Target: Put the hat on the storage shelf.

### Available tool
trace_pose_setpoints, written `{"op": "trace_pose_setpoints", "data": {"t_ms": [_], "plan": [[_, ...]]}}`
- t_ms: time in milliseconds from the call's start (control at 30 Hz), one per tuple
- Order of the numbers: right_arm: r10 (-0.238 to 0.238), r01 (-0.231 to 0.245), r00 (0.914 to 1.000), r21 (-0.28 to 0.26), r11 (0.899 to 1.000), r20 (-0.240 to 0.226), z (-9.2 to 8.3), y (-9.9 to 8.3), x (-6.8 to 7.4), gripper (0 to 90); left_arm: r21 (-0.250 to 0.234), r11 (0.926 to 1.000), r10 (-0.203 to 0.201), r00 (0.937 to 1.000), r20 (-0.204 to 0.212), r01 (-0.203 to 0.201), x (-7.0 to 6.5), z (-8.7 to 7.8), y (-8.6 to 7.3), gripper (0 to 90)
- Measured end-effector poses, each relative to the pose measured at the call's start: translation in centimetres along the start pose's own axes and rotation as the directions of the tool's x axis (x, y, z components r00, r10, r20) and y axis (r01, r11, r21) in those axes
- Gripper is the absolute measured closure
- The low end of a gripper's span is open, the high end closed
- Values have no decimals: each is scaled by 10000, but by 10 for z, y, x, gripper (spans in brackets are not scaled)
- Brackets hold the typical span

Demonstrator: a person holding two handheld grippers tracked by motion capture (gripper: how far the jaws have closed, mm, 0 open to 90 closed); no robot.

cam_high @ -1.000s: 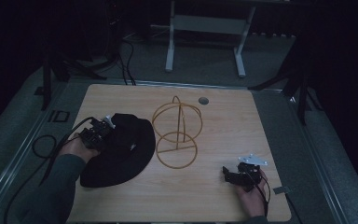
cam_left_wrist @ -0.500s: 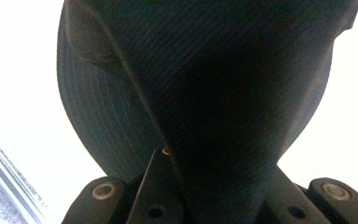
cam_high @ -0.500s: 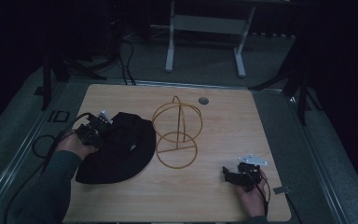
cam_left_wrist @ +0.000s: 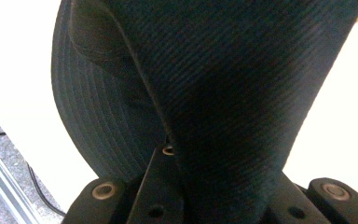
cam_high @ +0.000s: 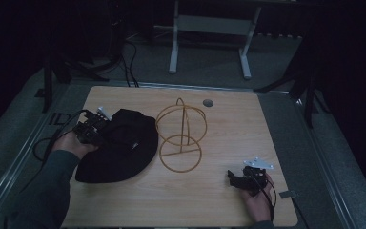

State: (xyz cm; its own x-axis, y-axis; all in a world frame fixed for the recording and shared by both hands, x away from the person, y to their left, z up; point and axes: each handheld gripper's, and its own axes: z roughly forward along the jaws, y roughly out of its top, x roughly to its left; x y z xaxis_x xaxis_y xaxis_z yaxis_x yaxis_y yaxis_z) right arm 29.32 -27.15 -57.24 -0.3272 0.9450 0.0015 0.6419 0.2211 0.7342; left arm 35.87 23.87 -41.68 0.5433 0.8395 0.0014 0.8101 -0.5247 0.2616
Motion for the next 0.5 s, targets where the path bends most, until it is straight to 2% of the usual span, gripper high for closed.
{"op": "trace_pose_setpoints", "data": {"t_ms": [500], "plan": [[-1,1,10000,-1,10000,0,0,0,0,128,-399,9991,-135,9996,266,146,7,-13,3,885]]}}
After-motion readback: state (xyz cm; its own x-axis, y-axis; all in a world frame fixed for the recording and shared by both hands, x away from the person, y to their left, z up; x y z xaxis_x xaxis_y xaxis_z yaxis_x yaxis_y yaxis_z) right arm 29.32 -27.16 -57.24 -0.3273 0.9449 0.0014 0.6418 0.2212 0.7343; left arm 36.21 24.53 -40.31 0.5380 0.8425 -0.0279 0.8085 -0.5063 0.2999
